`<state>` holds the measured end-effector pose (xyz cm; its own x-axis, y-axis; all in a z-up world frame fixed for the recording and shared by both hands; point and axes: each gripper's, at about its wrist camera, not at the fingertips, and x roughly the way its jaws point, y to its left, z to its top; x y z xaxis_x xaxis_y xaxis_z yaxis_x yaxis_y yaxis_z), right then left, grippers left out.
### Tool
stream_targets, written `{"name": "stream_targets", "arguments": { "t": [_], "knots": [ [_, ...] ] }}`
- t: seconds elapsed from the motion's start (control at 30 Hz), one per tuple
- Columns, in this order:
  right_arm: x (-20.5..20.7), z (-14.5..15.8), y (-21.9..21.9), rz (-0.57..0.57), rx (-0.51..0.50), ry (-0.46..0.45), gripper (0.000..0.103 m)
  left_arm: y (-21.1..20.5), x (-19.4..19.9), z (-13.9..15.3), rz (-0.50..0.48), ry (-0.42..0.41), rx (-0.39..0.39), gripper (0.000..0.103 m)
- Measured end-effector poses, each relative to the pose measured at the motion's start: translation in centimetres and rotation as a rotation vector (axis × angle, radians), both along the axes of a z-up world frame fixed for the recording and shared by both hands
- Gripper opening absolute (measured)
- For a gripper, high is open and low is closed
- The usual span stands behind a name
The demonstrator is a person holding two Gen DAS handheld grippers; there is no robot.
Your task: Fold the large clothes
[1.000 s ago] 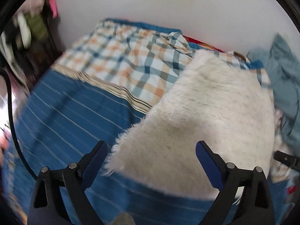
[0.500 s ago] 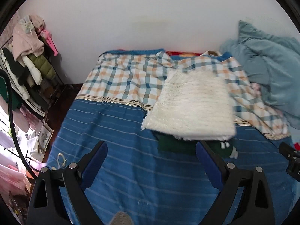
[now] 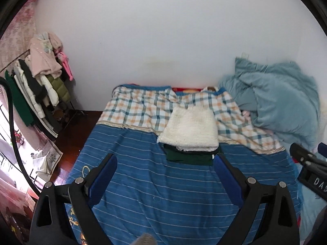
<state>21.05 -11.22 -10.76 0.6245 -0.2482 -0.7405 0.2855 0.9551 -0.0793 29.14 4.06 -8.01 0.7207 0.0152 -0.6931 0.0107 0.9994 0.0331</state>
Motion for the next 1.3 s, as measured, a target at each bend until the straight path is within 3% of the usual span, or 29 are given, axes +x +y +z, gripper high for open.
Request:
{"name": "stream_targets", "arguments": {
  "t": [0.17, 0.57, 0.77, 1.3],
  "knots": [
    [-5.2, 4.3, 1.3, 0.030, -0.010, -0.055, 0.092, 0.4, -3.1, 2.3, 0.006, -0.027, -0.009, 0.096],
    [-11.2, 8.5, 2.4, 0.057, 0.001, -0.096, 0.092, 0.2, -7.7, 5.2, -0.007, -0.051, -0.018, 0.096],
    [-12.6, 9.4, 2.6, 0.058, -0.014, -0.098, 0.097, 0.1, -8.5, 5.3, -0.007, -0.032, -0.022, 0.096],
    [-12.9, 9.7, 2.4, 0.066, -0.007, -0.103, 0.099, 0.7, -9.5, 6.0, 0.020, -0.049, -0.019, 0.098]
  ]
}}
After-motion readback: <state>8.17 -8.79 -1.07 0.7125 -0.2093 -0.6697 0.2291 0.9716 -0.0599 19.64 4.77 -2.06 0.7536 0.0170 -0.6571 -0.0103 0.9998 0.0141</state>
